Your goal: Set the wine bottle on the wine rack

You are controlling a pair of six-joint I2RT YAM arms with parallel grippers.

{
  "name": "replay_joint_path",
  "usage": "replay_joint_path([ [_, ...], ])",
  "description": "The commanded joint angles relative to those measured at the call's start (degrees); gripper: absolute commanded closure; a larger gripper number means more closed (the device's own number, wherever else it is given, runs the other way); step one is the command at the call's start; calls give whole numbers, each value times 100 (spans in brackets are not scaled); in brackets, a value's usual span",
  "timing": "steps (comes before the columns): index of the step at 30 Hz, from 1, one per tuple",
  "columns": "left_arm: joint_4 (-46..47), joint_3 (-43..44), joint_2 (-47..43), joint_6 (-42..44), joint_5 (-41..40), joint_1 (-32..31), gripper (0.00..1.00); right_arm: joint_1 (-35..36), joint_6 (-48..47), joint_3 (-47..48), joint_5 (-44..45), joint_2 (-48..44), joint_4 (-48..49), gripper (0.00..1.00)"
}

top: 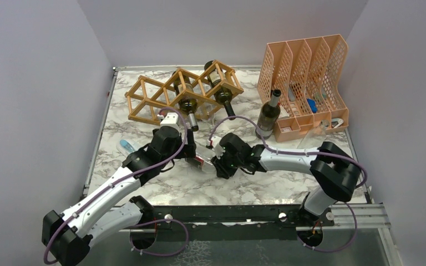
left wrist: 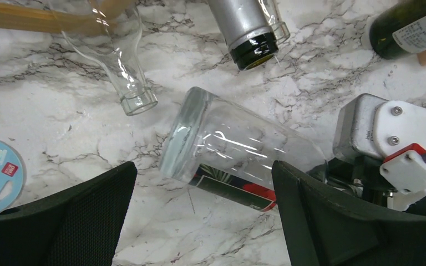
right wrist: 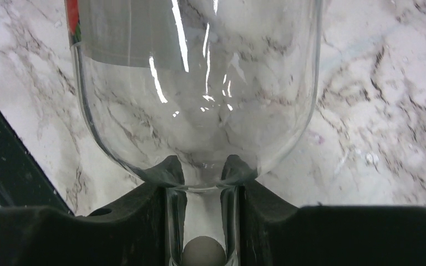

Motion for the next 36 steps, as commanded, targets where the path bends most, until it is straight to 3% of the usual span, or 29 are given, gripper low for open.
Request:
replay_joint_path([
  [1, 77, 208, -435, 227, -479, 26, 3, 9, -26, 18, 125, -823, -65, 99],
  [9, 78, 676, -1031, 577, -1022, 26, 2, 9, -1, 66, -194, -1609, -514, 99],
  [19, 87, 1991, -1145, 1369, -1413, 26, 2, 8, 309, 552, -1081, -2460, -949, 99],
  [26, 2, 3065, -1032, 1558, -1688, 21, 2, 13, 1393, 1618, -1488, -2319, -668, 99],
  [36, -15, 3995, -750, 2036, -2106, 26, 2, 70, 2769, 3841, 482, -831, -819, 99],
])
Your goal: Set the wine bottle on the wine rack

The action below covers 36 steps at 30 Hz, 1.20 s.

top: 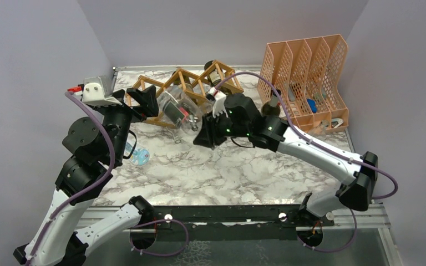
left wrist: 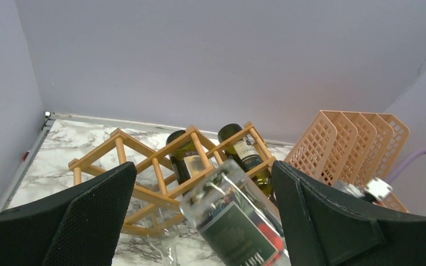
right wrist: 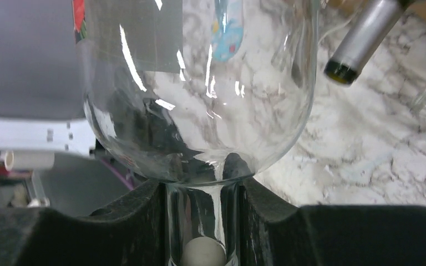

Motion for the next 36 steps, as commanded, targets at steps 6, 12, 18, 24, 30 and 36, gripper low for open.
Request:
replay_joint_path([
  [6, -43, 330, -176, 611, -777, 22, 3, 141, 771, 2557, 2102, 1636, 684, 99],
  [12, -65, 230, -359, 681, -808, 22, 3, 198, 901, 4457, 2955, 3073, 74, 99],
  [18, -118, 130, -379, 645, -679, 22, 3, 192, 915, 5755, 3305, 4062, -219, 99],
  [24, -175, 50, -372, 532, -571, 22, 3, 198, 783, 5823, 3361, 4347, 307, 99],
  [30, -250, -59, -354, 447, -488, 22, 3, 191, 709, 5883, 3333, 4654, 452, 95],
  [36, -292, -58, -362, 382, -508, 21, 3, 193, 632, 5619, 3542, 4691, 676, 73],
])
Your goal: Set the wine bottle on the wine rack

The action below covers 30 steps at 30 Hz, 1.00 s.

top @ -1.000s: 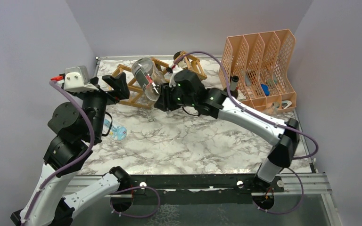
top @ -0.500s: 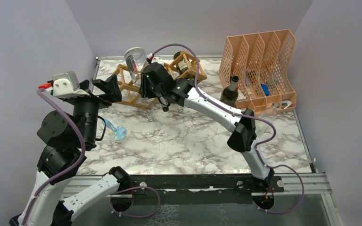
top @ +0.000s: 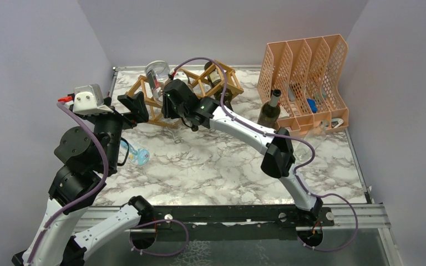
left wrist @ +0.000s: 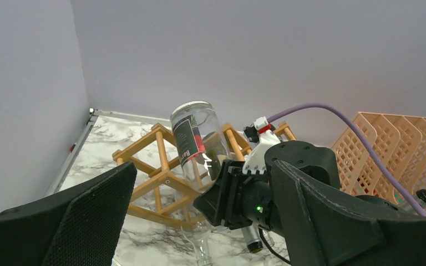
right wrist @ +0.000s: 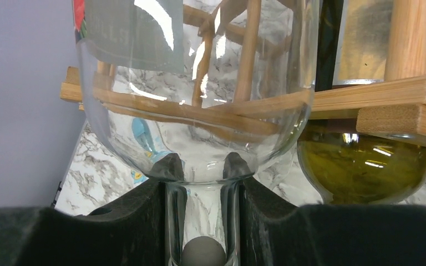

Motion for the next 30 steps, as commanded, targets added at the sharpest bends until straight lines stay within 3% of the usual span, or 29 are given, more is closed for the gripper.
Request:
replay_joint_path([
  [1, -38, 1, -34, -104, 79, 22, 3, 34, -234, 210, 584, -215, 1444, 69],
  [9, -43, -11, -35, -170, 98, 22, 3, 38, -287, 128, 714, -184, 1292, 51],
  [18, -40, -55, -14, -157, 62, 22, 3, 36, -141, -495, 639, -599, 1144, 52],
  [21, -49, -64, 6, -150, 61, 22, 3, 37, -73, -779, 486, -812, 1217, 61],
  [24, -47, -72, 21, -157, 70, 22, 3, 33, -2, -1068, 372, -1040, 1362, 64],
  [30, -45, -72, 46, -168, 92, 22, 3, 34, -32, -1243, 312, -1167, 1306, 49],
])
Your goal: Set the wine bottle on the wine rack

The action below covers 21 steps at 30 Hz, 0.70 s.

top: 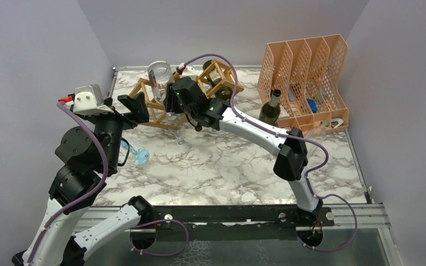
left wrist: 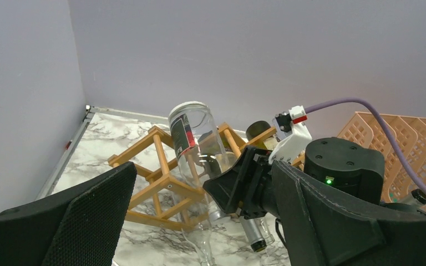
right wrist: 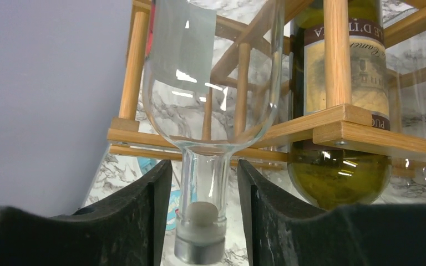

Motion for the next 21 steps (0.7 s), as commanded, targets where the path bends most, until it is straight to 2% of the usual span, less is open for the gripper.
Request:
replay_joint_path([
  [1, 1, -60, 40, -33, 80, 22, 3, 38, -9, -81, -111, -348, 155, 48],
  [9, -3, -111, 46, -58, 81, 18, 3, 34, -149, -664, -469, -497, 128, 42],
  [21, -11, -196, 76, -85, 84, 22, 3, 36, -357, -293, -1370, -148, -54, 43],
])
